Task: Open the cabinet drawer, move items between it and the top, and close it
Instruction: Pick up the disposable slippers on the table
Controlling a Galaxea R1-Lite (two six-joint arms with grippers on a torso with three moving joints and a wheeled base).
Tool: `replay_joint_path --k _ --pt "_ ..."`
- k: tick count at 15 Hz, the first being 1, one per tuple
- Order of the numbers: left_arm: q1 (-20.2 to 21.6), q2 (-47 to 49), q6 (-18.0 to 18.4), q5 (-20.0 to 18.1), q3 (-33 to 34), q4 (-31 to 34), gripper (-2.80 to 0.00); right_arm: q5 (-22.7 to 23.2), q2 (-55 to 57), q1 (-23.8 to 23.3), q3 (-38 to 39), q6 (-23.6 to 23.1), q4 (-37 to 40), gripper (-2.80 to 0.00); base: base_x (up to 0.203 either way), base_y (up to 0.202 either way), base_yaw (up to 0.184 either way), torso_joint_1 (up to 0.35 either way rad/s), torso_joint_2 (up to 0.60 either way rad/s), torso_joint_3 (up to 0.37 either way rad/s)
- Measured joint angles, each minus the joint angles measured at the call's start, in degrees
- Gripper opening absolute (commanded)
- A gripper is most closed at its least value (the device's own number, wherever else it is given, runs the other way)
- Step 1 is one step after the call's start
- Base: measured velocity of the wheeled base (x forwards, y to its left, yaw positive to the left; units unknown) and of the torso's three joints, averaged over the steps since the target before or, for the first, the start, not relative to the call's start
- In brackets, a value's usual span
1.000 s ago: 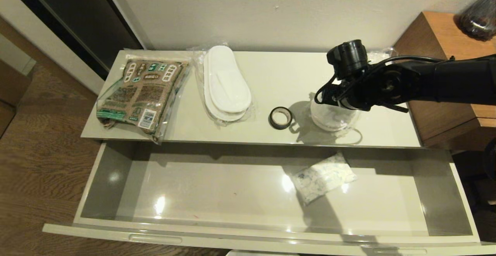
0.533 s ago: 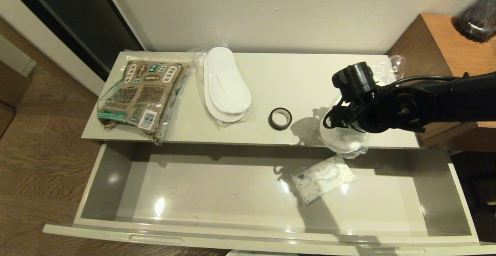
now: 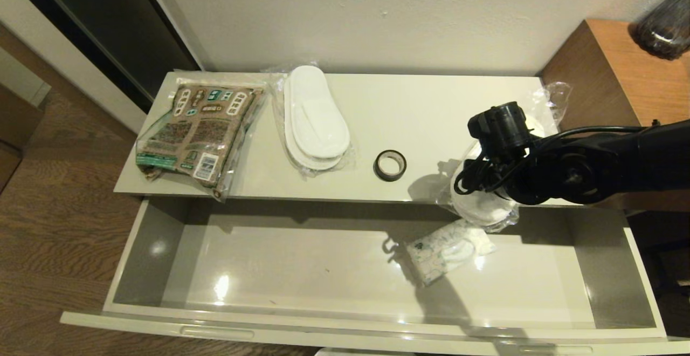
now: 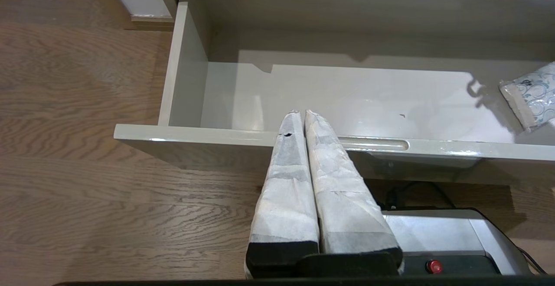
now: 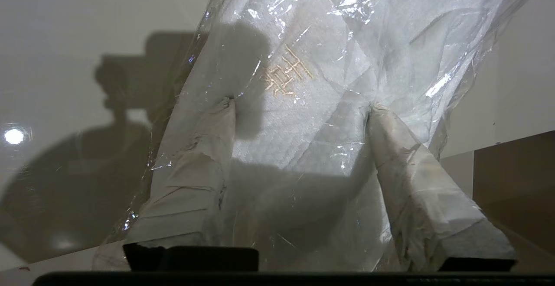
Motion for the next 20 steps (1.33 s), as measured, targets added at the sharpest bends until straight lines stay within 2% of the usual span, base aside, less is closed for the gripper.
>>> replay_joint_path --k 12,16,18,20 --pt "-0.05 0.0 0.01 0.0 0.0 0.02 -2.8 1.54 -8.88 0.06 0.17 0.19 6.58 -2.8 0.0 0.0 0.0 0.0 0.0 0.0" --pt "-0.05 0.0 0.01 0.0 0.0 0.0 -2.8 2.22 -14.25 1.89 0.65 1.07 14.0 -2.8 0.0 0.0 0.0 0.0 0.0 0.0" --pt "-0.05 0.0 0.01 0.0 0.0 0.02 -2.8 2.46 -18.04 3.99 2.13 2.75 17.81 -2.8 0.0 0.0 0.0 0.0 0.0 0.0" --pt "0.0 0.0 0.03 0.0 0.0 0.0 -2.8 2.18 -21.83 7.43 4.46 6.98 22.72 -2.8 0.0 0.0 0.0 0.0 0.0 0.0"
